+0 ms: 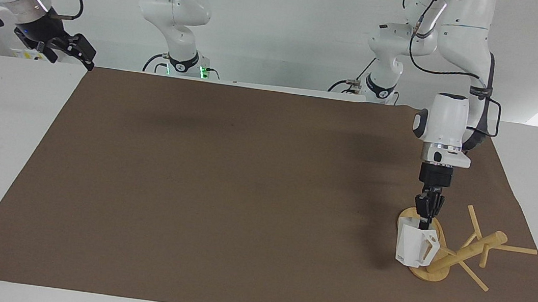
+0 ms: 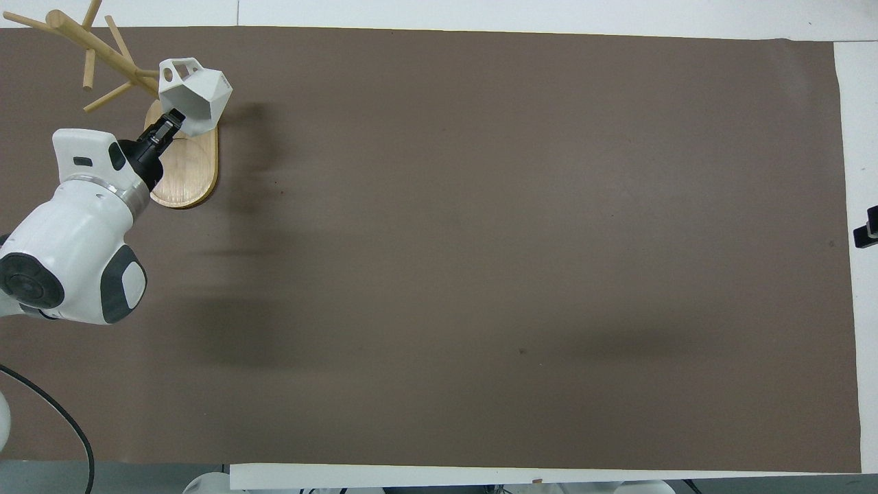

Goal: Hang cup on rack
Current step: 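Hook the mug onto a rack peg with the left gripper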

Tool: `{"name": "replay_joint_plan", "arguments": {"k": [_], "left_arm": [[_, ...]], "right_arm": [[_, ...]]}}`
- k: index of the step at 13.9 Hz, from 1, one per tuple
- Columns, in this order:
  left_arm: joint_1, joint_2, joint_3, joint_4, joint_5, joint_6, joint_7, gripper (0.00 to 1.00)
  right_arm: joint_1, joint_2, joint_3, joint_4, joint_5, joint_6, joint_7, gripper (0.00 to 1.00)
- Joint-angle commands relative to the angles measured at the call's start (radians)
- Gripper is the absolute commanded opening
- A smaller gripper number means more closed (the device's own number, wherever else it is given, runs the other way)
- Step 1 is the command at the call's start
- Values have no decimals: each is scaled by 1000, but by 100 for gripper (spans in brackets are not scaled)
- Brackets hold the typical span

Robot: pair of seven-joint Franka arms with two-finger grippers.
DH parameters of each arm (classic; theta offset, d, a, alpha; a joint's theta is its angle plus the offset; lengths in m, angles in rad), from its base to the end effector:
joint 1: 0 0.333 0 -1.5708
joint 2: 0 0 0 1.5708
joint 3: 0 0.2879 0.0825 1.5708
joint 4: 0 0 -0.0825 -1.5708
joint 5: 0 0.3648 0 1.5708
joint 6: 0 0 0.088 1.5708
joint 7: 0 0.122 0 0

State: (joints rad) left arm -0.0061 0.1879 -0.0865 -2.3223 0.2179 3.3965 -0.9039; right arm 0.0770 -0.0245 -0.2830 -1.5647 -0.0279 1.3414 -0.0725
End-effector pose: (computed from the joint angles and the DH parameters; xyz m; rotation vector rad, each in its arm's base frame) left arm 0.5601 -0.0761 0.3449 2.4300 0.7299 1.0718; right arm 0.4882 -0.1077 0.5790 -3.1115 0.2125 0.3141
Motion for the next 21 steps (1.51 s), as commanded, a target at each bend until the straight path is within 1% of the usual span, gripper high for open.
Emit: {"name": "replay_joint_plan", "arguments": {"k": [1, 4, 6, 7, 8, 9, 11, 14, 15, 17, 18, 19, 20, 21], "left_arm": [[28, -2, -12, 3, 26, -14, -9, 0], [43, 7, -12, 3, 26, -16, -10, 0], [43, 15, -12, 6, 24, -17, -13, 0], [43, 15, -10, 6, 24, -23, -13, 8], [44, 13, -10, 11, 24, -38, -15, 20], [43, 13, -9, 21, 23, -64, -15, 28], [43, 13, -9, 41, 23, -98, -15, 40], [44, 4, -7, 44, 21, -134, -15, 57], [44, -19, -9, 41, 21, -167, -15, 58], [40, -97, -10, 34, 20, -299, -15, 59], [32, -140, -12, 35, 20, -403, -13, 61], [29, -174, -19, 40, 20, -501, -13, 67], [26, -211, -24, 49, 20, -613, -10, 77], [11, -237, -24, 63, 15, -690, -10, 82]], "right_arm": [[6, -25, 5, -35, -14, 18, 36, 100], [9, -20, 34, -34, -6, 21, 53, 100], [10, -18, 36, -41, -6, 21, 48, 100], [10, -17, 36, -41, -4, 21, 48, 100], [10, -18, 36, -41, -4, 19, 43, 100], [10, -20, 36, -43, -4, 13, 43, 100], [9, -20, 36, -43, -4, 13, 43, 100], [10, -20, 36, -43, -4, 13, 43, 100], [10, -20, 36, -43, -4, 13, 43, 100], [9, -20, 36, -43, -4, 13, 43, 100], [9, -20, 36, -43, -4, 13, 43, 100], [10, -20, 36, -43, -4, 13, 43, 100], [10, -20, 36, -43, -4, 13, 43, 100], [9, -20, 36, -43, -4, 13, 43, 100]]}}
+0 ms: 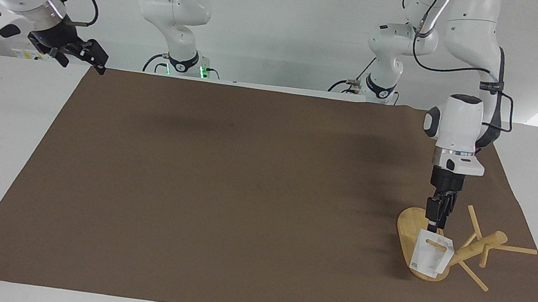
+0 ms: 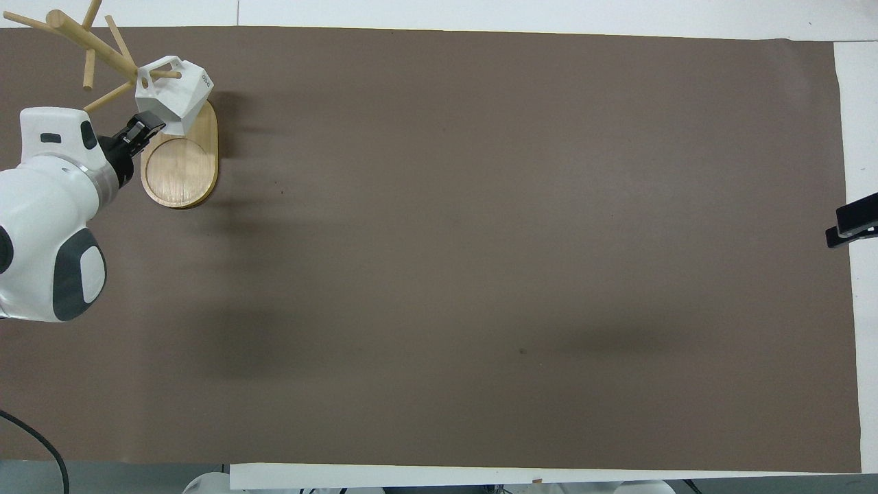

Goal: Hang cup on rack
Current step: 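Hook the mug onto a rack peg with the left gripper, then open the left gripper and draw it back from the mug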

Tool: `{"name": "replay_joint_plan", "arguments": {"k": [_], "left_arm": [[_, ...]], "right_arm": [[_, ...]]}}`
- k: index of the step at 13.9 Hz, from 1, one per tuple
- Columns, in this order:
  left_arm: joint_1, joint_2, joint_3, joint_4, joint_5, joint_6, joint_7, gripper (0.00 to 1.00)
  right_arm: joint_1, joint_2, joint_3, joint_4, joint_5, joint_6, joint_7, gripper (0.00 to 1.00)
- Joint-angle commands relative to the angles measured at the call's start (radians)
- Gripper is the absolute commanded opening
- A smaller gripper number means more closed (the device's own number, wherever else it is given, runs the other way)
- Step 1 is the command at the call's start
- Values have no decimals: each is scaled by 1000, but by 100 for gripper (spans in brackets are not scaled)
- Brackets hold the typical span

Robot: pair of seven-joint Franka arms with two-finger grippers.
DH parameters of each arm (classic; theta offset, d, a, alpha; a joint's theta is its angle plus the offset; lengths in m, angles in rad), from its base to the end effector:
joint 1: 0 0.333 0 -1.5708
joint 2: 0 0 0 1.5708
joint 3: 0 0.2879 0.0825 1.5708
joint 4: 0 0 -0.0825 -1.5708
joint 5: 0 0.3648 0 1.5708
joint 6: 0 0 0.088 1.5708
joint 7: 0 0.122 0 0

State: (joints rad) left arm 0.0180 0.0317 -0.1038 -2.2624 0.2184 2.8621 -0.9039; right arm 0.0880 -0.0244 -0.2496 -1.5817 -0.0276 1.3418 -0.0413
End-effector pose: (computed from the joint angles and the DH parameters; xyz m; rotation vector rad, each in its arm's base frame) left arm 0.5557 -0.0587 0.3823 2.7238 0.8825 0.8130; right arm 0.4918 -0.0855 0.5719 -3.1166 0.1918 0.3406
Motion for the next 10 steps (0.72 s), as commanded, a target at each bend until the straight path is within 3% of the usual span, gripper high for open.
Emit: {"name": "replay_joint_plan", "arguments": {"k": [1, 3, 7, 10], "left_arm": [[-42, -113, -5, 26, 10, -247, -10, 89], [-78, -125, -7, 124, 7, -479, 16, 99], [-112, -121, 6, 367, -158, -927, 346, 100], [-95, -89, 9, 518, -168, -1203, 552, 100]], "right_arm": [[-2, -20, 3, -26, -5, 13, 12, 100], [-2, -20, 3, -26, -5, 13, 12, 100], [-2, -20, 3, -26, -5, 13, 12, 100], [-2, -20, 3, -26, -5, 13, 12, 100]]}}
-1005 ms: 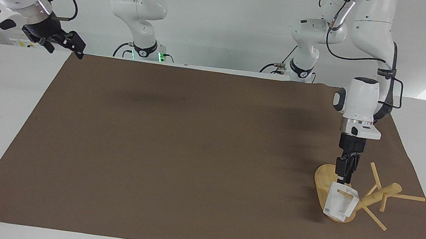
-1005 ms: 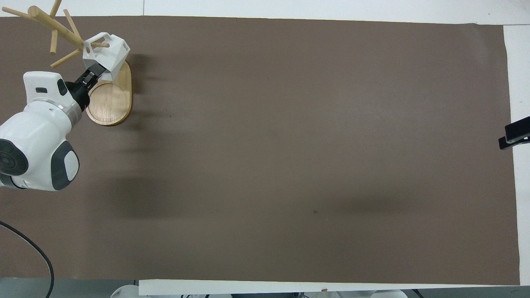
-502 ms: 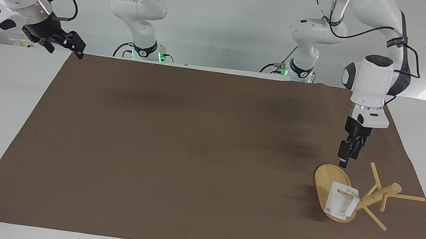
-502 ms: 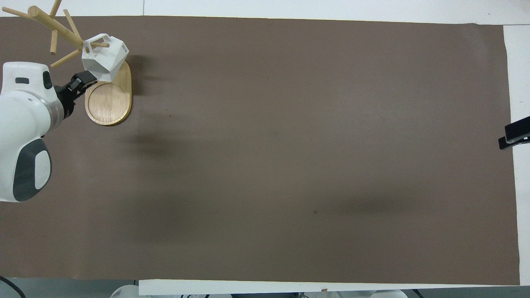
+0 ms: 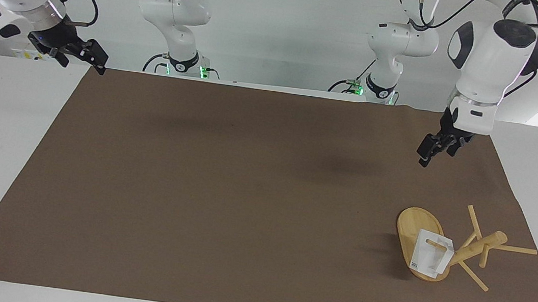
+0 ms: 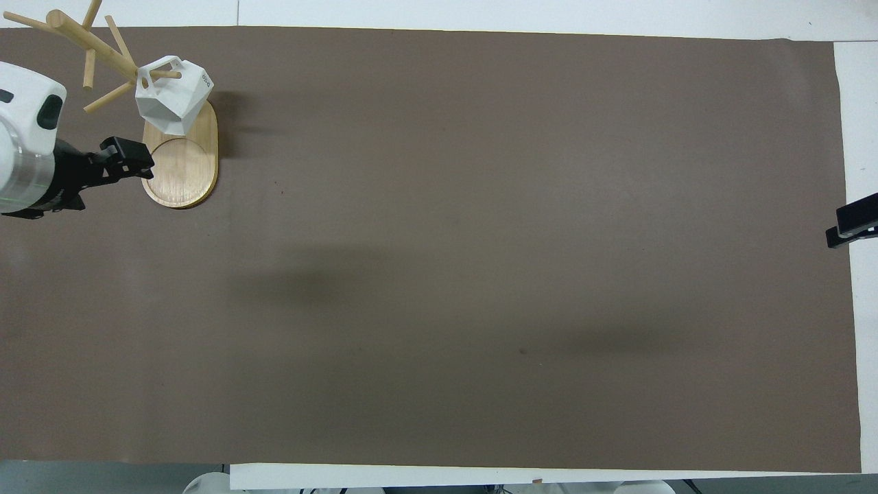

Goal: Hang cup on rack
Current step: 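Open the left gripper and draw it back from the mug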

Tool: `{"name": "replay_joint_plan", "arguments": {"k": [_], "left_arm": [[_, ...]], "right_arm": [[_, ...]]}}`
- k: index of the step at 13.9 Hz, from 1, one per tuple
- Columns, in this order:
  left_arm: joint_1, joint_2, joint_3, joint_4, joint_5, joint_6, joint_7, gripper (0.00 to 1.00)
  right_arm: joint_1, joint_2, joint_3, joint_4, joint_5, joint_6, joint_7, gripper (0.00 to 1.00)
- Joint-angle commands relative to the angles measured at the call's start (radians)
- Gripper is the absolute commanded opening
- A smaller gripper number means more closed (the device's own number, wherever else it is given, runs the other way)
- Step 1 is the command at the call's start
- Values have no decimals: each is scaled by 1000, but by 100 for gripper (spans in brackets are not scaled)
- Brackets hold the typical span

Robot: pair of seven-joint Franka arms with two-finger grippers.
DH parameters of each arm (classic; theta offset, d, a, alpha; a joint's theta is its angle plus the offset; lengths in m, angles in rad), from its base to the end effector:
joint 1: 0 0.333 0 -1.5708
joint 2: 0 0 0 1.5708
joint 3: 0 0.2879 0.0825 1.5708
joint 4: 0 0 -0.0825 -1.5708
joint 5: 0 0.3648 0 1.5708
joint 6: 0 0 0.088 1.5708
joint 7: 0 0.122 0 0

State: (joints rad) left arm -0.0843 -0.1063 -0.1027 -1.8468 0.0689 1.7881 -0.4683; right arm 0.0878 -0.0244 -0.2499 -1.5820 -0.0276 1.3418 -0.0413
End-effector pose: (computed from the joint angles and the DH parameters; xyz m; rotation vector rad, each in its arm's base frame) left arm 0.5107 -0.0915 0.5301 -3.0528 -0.4121 -0.1074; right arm 0.4918 -0.0857 0.5718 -3.1164 0.1926 0.3411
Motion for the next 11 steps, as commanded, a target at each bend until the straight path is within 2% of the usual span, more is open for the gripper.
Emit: {"name": "replay_joint_plan", "arguments": {"k": [1, 4, 6, 11], "left_arm": [[24, 62, 9, 139, -20, -175, 184, 100], [52, 97, 11, 219, -18, -287, 376, 100], [92, 122, 11, 261, -40, -317, 491, 100], [94, 126, 6, 281, -41, -317, 491, 100]], "right_arm": [[-2, -20, 3, -26, -5, 13, 12, 100], [-2, -20, 3, -26, -5, 13, 12, 100], [-2, -20, 3, -26, -5, 13, 12, 100], [0, -20, 3, -26, -5, 13, 12, 100]]}}
